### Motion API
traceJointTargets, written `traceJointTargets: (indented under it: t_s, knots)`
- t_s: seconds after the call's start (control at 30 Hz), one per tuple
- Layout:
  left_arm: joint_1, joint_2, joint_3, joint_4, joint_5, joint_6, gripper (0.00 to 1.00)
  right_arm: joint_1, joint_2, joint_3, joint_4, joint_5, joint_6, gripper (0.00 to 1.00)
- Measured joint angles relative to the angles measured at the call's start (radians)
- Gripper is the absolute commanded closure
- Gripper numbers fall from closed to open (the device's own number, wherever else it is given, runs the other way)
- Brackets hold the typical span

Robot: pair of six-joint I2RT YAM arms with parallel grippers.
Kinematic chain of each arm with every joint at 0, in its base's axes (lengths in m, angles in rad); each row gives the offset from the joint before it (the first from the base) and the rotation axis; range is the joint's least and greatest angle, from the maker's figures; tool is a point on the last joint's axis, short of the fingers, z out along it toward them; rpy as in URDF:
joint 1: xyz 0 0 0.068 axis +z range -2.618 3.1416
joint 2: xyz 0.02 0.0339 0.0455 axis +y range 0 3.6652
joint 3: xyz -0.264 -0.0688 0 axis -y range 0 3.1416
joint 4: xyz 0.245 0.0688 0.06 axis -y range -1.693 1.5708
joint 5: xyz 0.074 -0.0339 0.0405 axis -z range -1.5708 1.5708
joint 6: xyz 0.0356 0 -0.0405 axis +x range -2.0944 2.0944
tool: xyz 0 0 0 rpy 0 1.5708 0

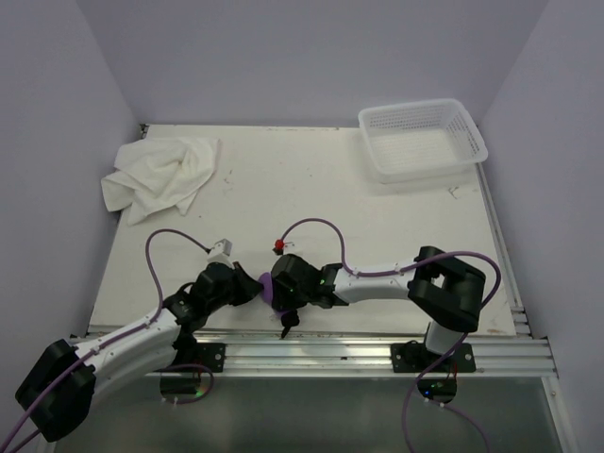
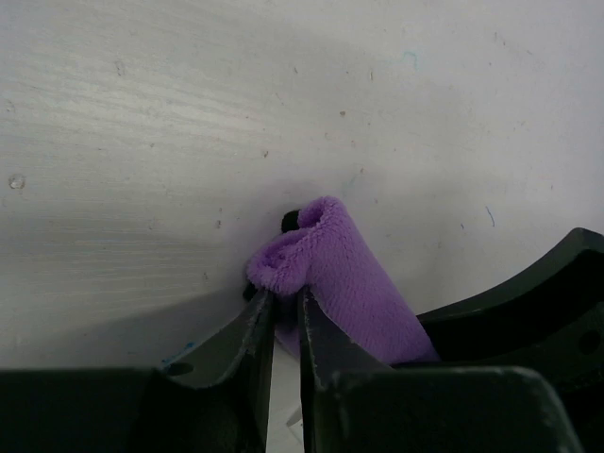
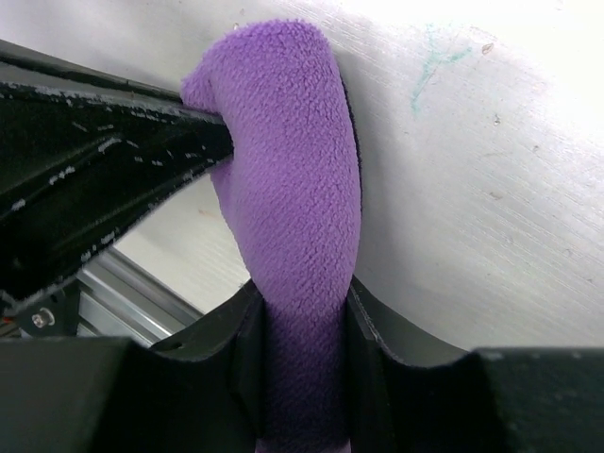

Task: Roll the towels
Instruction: Place the rolled towel into the container

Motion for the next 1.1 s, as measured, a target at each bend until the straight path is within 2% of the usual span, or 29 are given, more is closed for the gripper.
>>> traceJointTargets:
  t_s: [0.07,0.1,0.3,0.87,1.1]
  knots:
    - [0.0,0.006,0.0,-0.001,-0.002,0.002,0.71,0.008,0.0,0.009,-0.015,0.018,-0.005,0.69]
    - [0.0,0.009,0.001,-0.003,-0.003,0.002,0.64,0.014,0.0,0.016,-0.027,0.028,-0.008,0.69]
    - [0.0,0.013,0.042,-0.08,-0.019,0.015,0.47,0.04,0.0,0.051,-0.1,0.092,-0.037,0.75]
    - [0.0,-0.087,0.323,-0.359,-0.174,0.112,0.4,0.04,0.0,0.121,-0.265,0.252,-0.155,0.8]
    - [0.0,-0.065,0.468,-0.444,-0.276,0.194,0.36,-0.01,0.008,0.163,-0.309,0.285,-0.227,0.81]
